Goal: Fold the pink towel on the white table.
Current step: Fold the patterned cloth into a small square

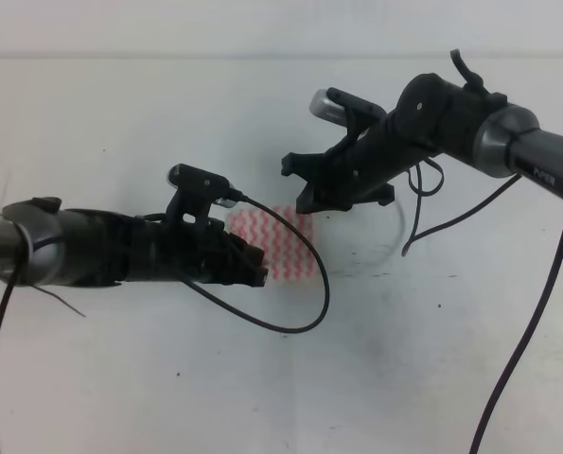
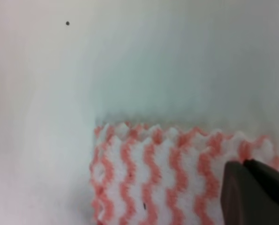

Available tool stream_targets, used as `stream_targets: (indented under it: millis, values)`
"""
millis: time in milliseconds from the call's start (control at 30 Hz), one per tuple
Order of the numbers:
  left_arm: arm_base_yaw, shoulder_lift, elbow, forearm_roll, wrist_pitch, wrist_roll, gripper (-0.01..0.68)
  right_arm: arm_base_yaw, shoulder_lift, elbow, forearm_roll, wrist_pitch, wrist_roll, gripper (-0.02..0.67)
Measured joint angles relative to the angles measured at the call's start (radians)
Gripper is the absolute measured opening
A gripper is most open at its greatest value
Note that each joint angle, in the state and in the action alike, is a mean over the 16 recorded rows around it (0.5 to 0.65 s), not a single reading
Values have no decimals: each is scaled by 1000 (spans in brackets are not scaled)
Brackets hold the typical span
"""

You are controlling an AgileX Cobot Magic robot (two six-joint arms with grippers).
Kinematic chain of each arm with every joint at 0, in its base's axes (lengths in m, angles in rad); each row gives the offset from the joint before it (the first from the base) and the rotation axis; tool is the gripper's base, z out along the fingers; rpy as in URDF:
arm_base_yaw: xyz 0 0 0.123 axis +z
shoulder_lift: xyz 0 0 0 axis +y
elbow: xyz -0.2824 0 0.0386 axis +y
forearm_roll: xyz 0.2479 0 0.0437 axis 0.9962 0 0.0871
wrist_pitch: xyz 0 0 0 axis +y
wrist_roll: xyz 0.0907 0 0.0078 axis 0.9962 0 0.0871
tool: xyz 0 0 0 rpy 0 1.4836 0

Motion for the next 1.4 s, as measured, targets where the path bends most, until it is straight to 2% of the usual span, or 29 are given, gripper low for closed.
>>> stream_targets:
  millis: [467, 600, 767, 900, 1133, 1400]
  values:
    - [0, -90, 1, -7, 79, 34, -2, -1, -83, 1, -78, 48, 8, -18]
    - [0, -203, 11, -13, 39, 14, -2, 0, -151, 13, -136, 77, 14, -18]
    - [0, -421, 62, -21, -87, -29, -2, 0, -285, 84, -207, 83, 21, -18]
    - [0, -663, 147, -24, -216, -70, -2, 1, -446, 213, -247, 41, 25, -18]
    - [0, -1155, 359, -28, -436, -108, -2, 1, -814, 553, -275, -91, 36, -18]
    - [0, -1637, 579, -30, -557, -102, -1, 1, -1335, 948, -309, -142, 126, -18]
